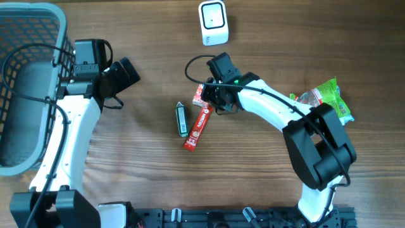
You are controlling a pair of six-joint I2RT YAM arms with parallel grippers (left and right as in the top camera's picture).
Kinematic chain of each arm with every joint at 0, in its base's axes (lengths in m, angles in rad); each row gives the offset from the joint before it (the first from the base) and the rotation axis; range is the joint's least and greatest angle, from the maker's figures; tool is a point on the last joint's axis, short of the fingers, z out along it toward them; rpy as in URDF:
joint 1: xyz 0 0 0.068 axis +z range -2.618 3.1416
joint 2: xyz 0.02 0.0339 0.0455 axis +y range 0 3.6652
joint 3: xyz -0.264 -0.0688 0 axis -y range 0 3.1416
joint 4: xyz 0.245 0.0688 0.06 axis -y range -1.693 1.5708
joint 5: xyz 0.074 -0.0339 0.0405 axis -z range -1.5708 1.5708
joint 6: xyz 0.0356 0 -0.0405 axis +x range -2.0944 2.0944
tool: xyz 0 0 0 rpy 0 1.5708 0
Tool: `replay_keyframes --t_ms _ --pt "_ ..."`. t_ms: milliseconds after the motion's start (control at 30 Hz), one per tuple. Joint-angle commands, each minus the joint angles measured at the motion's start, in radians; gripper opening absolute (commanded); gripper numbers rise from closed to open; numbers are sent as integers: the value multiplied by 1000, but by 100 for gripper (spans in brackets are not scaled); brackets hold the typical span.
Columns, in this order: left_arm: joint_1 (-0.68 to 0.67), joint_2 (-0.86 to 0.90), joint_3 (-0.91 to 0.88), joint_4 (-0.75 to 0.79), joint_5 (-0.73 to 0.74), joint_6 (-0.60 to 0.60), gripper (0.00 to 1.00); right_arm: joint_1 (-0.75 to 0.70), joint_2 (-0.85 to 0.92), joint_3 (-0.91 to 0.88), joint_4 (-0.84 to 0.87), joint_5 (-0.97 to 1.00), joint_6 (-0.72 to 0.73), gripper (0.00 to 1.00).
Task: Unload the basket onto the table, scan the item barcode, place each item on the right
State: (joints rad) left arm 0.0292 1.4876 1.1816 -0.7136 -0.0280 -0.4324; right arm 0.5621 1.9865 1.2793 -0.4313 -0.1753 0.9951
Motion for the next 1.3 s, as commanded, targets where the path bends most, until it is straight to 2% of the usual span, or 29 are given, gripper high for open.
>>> replay_keyframes --t_ms 0,100,167,233,400,467,567,600,767,1000,1167,1267 --pt "4 -6 14 2 -6 -2 100 2 20 -17 12 18 18 33" --pt "4 -6 14 2 -6 -2 100 2 20 -18 12 23 14 25" --pt "4 -6 14 2 -6 -2 100 2 20 -18 12 30 -17 4" --pt "4 -6 14 2 -6 -2 100 0 19 -17 12 30 -58 4" --pt "4 -6 14 2 -6 -2 100 -46 -168 -16 -37 60 -360 4" --pt "4 -6 14 2 -6 -2 100 -50 -288 -16 -150 180 -542 4" --pt "4 -6 14 2 -6 -2 100 -49 -340 -16 -342 453 -670 4" --pt "4 -6 14 2 -6 -2 100 -49 -336 -18 -398 551 -679 4" --pt "4 -6 14 2 -6 -2 100 -28 -323 -19 -474 756 -622 4" --pt "4 -6 14 2 -6 -2 100 190 -164 -29 -503 1088 -603 4" --pt "4 -6 14 2 -6 -2 100 205 -37 -29 -509 1102 -603 4" --pt "4 -6 14 2 -6 -2 100 205 -18 -29 -502 1087 -603 4"
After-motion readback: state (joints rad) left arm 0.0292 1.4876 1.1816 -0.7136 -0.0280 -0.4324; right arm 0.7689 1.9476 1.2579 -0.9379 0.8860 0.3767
